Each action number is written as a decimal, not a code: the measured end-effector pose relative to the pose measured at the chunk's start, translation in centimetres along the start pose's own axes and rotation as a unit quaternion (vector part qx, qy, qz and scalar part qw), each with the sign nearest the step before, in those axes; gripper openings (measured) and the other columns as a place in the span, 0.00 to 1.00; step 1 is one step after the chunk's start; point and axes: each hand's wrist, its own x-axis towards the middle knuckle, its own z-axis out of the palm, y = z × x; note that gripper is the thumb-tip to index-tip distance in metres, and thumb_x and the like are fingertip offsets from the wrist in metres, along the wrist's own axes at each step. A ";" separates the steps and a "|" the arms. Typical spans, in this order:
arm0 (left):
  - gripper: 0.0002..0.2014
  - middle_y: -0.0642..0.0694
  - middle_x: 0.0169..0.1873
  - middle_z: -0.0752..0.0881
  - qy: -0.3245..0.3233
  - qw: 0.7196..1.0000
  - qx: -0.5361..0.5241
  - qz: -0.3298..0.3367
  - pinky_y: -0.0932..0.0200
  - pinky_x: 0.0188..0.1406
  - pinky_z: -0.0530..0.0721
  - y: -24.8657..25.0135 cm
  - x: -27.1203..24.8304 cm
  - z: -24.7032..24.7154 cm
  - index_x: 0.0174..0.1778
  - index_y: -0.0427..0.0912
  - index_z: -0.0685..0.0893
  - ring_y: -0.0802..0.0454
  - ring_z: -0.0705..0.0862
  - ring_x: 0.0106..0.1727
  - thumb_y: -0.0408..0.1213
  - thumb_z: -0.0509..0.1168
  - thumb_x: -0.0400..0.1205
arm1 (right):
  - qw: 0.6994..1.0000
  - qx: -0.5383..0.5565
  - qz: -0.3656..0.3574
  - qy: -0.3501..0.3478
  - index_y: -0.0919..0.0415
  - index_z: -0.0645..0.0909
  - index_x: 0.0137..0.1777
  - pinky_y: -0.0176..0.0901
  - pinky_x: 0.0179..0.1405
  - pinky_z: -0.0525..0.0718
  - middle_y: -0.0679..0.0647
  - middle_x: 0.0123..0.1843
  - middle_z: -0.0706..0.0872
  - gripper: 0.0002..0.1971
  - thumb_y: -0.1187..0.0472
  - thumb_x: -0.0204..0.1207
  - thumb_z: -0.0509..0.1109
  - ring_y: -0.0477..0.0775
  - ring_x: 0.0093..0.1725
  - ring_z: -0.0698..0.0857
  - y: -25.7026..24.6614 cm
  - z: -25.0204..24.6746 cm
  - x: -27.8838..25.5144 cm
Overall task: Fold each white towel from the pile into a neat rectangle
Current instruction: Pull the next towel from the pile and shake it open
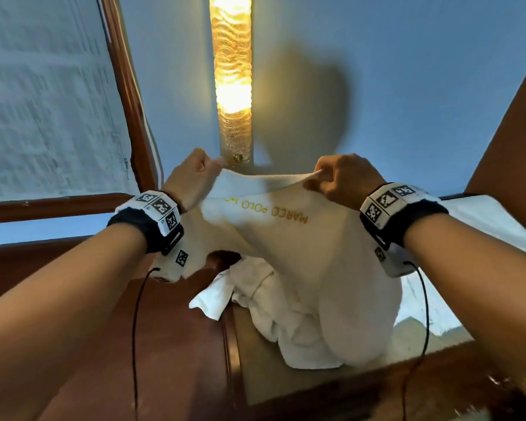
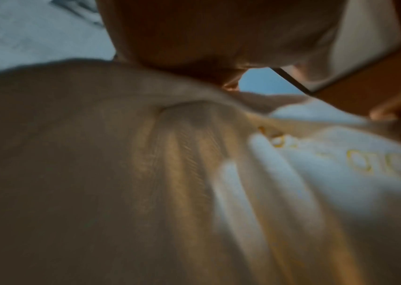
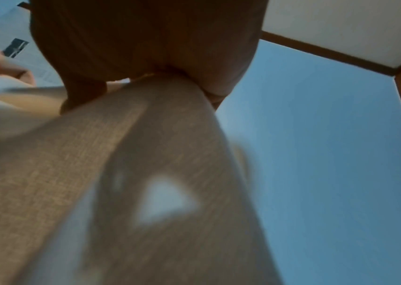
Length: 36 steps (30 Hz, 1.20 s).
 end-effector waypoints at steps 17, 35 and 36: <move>0.05 0.44 0.48 0.89 -0.087 0.992 0.086 0.029 0.48 0.53 0.83 -1.8 -4.2 3.4 0.49 0.53 0.86 0.42 0.86 0.54 0.37 0.67 0.85 | 0.978 -0.112 -0.084 -0.157 0.53 0.84 0.49 0.45 0.45 0.74 0.61 0.54 0.87 0.11 0.46 0.81 0.70 0.65 0.57 0.84 -1.0 5.4 0.1; 0.30 0.54 0.51 0.90 -0.090 0.991 -0.004 -0.097 0.50 0.59 0.84 -2.9 -5.8 6.5 0.67 0.60 0.81 0.53 0.87 0.51 0.64 0.75 0.70 | 0.957 0.062 -0.236 -0.159 0.50 0.81 0.48 0.41 0.40 0.73 0.49 0.50 0.79 0.07 0.64 0.82 0.64 0.55 0.49 0.80 -8.1 7.7 7.0; 0.23 0.50 0.45 0.91 -0.055 0.994 -0.027 -0.096 0.47 0.55 0.86 -2.7 -5.4 7.2 0.60 0.56 0.86 0.50 0.88 0.46 0.63 0.71 0.72 | 0.954 0.060 -0.249 -0.155 0.51 0.82 0.48 0.41 0.38 0.74 0.49 0.49 0.80 0.06 0.63 0.81 0.66 0.55 0.48 0.81 -8.6 7.4 6.9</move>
